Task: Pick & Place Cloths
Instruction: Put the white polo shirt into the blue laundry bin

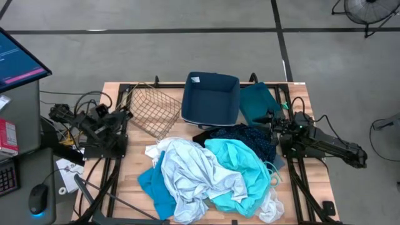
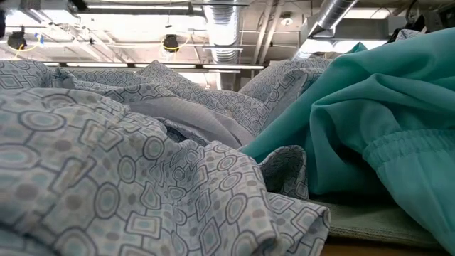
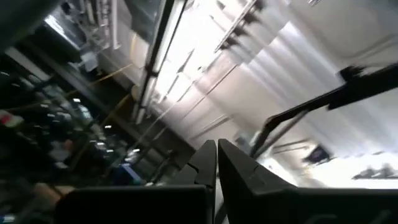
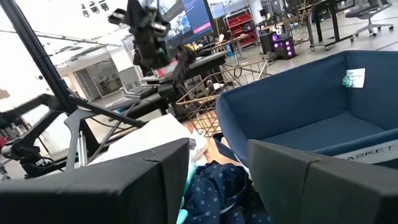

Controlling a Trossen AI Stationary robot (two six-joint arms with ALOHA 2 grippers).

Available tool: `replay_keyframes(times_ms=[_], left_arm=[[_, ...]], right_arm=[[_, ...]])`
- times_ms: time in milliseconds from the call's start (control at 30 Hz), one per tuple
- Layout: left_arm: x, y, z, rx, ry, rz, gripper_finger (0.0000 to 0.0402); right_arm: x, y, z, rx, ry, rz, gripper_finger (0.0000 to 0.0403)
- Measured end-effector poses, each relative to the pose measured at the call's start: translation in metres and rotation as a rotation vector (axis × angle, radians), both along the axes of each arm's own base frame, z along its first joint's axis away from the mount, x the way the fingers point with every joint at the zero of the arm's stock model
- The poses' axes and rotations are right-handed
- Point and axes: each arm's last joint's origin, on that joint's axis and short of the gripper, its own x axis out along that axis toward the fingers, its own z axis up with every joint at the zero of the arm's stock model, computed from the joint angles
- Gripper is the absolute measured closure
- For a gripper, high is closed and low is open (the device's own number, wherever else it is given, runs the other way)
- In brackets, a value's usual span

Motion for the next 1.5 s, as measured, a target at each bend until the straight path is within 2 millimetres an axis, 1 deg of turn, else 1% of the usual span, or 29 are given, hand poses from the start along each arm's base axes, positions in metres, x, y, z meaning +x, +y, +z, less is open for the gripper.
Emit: replay_keyframes(times_ms=[100,200,267,367,467,567,633,733,867,1000,1067,1200,1267,1400,1500], left_arm=[[0.023,-0.011,0.030,0.070,0.059,0.061,0.0400],[0.053,-0.026,0.056,0.185,0.124,0.142,0.0392],[0.075,-0.037,0.071,0.248,0.157,0.182,0.0380],[0.107,-0.053,0.088,0.318,0.198,0.220,0.0352],[0.135,-0.067,0.098,0.369,0.265,0.218,0.0313],[0.156,-0.077,0.098,0.440,0.387,0.196,0.0271],[0.163,-0.081,0.098,0.466,0.461,0.173,0.0244],[0.167,-0.082,0.100,0.442,0.554,0.148,0.0214],[0.165,-0.081,0.091,0.408,0.733,0.071,0.0198],[0.160,-0.079,0.077,0.413,0.899,0.022,0.0201],[0.161,-0.078,0.068,0.426,0.973,0.008,0.0204],[0.172,-0.075,0.052,0.466,1.069,-0.022,0.0205],[0.181,-0.074,0.044,0.482,1.101,-0.039,0.0202],[0.199,-0.072,0.020,0.558,1.204,-0.129,0.0190],[0.212,-0.074,0.001,0.646,1.263,-0.195,0.0179]], right_arm=[[0.000,0.000,0.001,0.134,-0.027,0.004,0.0244],[0.000,0.000,0.003,0.275,-0.067,0.011,0.0244],[0.000,0.000,0.005,0.341,-0.099,0.018,0.0244],[0.000,0.000,0.007,0.378,-0.130,0.026,0.0244],[-0.001,0.000,0.010,0.389,-0.157,0.032,0.0244],[-0.001,0.000,0.010,0.465,-0.168,0.039,0.0244],[-0.001,0.000,0.010,0.520,-0.175,0.043,0.0244],[0.000,0.001,0.010,0.547,-0.172,0.046,0.0244],[-0.001,0.001,0.010,0.538,-0.175,0.047,0.0244],[-0.001,0.000,0.009,0.532,-0.173,0.029,0.0244],[-0.001,0.000,0.009,0.526,-0.171,0.018,0.0244],[0.000,0.000,0.006,0.538,-0.136,0.013,0.0244],[0.000,0.000,0.003,0.546,-0.112,0.011,0.0244],[0.000,0.000,0.001,0.542,-0.093,0.004,0.0244],[0.000,0.000,0.001,0.530,-0.083,0.002,0.0244]])
